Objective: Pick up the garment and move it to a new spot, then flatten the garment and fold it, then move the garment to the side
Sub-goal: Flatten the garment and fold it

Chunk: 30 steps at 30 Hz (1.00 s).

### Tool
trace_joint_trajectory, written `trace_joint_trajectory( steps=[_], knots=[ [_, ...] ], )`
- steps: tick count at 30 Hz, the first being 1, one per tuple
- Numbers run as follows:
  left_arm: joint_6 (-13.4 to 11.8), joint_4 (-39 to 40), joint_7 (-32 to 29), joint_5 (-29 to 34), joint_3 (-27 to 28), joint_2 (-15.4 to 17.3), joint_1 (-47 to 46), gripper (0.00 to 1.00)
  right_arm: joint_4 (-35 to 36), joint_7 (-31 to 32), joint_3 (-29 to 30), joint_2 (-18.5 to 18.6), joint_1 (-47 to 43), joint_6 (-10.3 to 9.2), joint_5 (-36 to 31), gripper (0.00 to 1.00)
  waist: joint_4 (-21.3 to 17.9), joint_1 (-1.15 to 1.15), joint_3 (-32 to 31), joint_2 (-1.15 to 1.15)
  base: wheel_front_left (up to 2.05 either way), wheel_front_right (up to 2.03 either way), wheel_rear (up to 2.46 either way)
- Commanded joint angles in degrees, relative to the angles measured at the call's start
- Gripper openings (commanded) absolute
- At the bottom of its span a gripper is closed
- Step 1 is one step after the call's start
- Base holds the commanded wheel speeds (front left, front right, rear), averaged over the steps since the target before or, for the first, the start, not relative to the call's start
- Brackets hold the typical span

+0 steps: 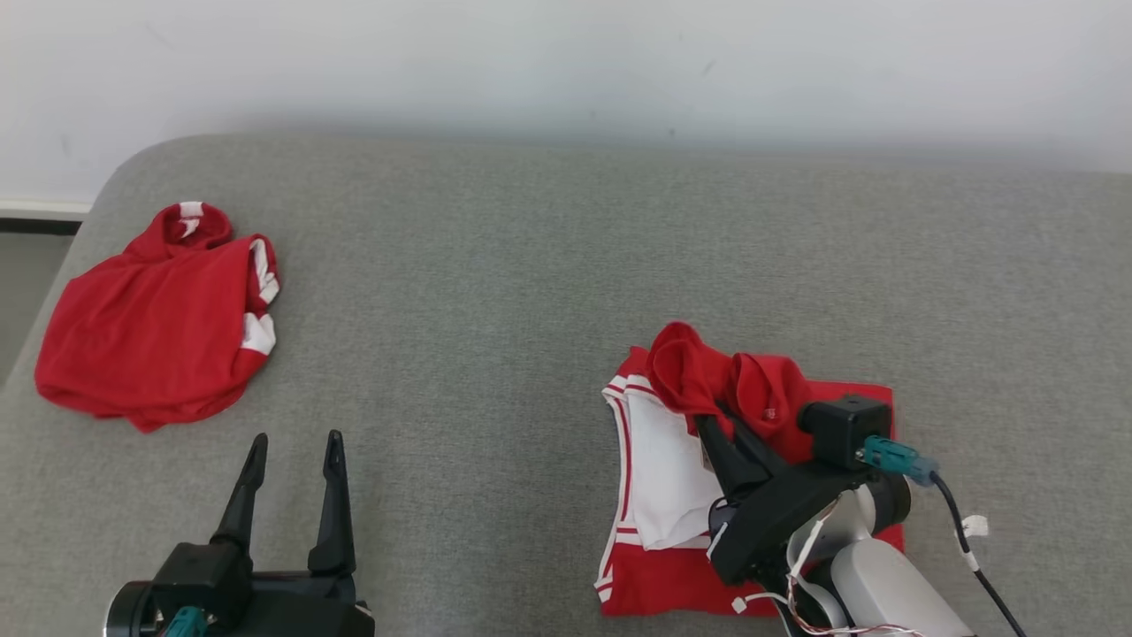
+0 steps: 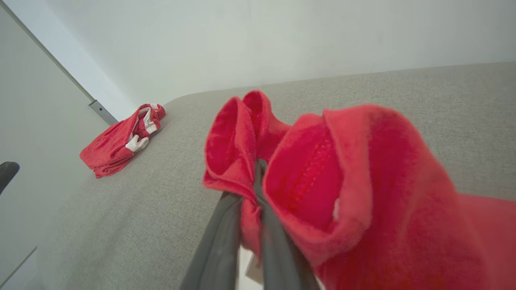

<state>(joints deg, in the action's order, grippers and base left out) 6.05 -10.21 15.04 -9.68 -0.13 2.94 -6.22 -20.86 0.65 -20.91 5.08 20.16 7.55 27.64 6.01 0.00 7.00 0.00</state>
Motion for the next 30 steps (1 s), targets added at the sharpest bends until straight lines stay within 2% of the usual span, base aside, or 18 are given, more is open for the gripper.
trace_joint_trajectory(
  steps=[1,2,3,4,9,14,19,30],
  knots=[
    [-0.14,-0.31,0.2,-0.17,-0.31,-0.08,-0.72,1.0,-1.4,-0.39,-0.28,-0.36,0.75,-0.14,-0.16,0.0,0.92,0.0,0.55,0.0,0.0,0.0,0.0],
    [-0.23,-0.42,0.2,-0.2,-0.4,-0.07,-0.79,1.0,-2.32,-0.29,-0.61,-0.42,0.97,-0.14,-0.57,0.08,0.99,0.0,0.61,0.0,0.0,0.0,0.0],
    [-0.28,-0.48,0.2,-0.21,-0.47,-0.08,-0.83,1.0,-2.96,-0.8,-0.78,-0.5,1.28,-0.14,-0.69,0.7,1.0,0.0,0.69,0.0,0.0,0.0,0.0],
    [-0.35,-0.56,0.2,-0.21,-0.43,-0.08,-0.82,1.0,-3.57,-1.2,-0.88,-0.53,1.49,-0.14,-0.58,1.0,0.98,0.0,0.75,0.0,0.0,0.0,0.0],
    [-0.41,-0.74,0.2,0.27,0.59,-0.08,0.17,1.0,-3.49,-4.72,-2.11,0.04,2.23,-0.14,-0.09,1.0,-0.3,0.0,0.42,0.0,0.0,0.0,0.0],
    [-0.19,-0.95,0.2,0.66,1.22,-0.08,1.24,1.0,-0.04,-8.19,-2.17,2.52,2.0,-0.14,0.95,1.0,-1.8,0.0,-0.68,0.0,0.0,0.0,0.0],
    [0.08,-0.75,0.2,0.99,1.41,-0.08,1.52,1.0,3.49,-9.67,0.68,5.95,0.26,-0.14,0.96,1.0,-2.74,0.0,-1.38,0.0,0.0,0.0,0.0],
    [0.5,-0.27,0.2,1.58,2.11,-0.08,2.23,1.0,3.5,-8.77,8.36,10.57,-3.83,-0.14,1.63,1.0,-3.22,0.0,-1.88,0.0,0.0,0.0,0.0]
  ],
)
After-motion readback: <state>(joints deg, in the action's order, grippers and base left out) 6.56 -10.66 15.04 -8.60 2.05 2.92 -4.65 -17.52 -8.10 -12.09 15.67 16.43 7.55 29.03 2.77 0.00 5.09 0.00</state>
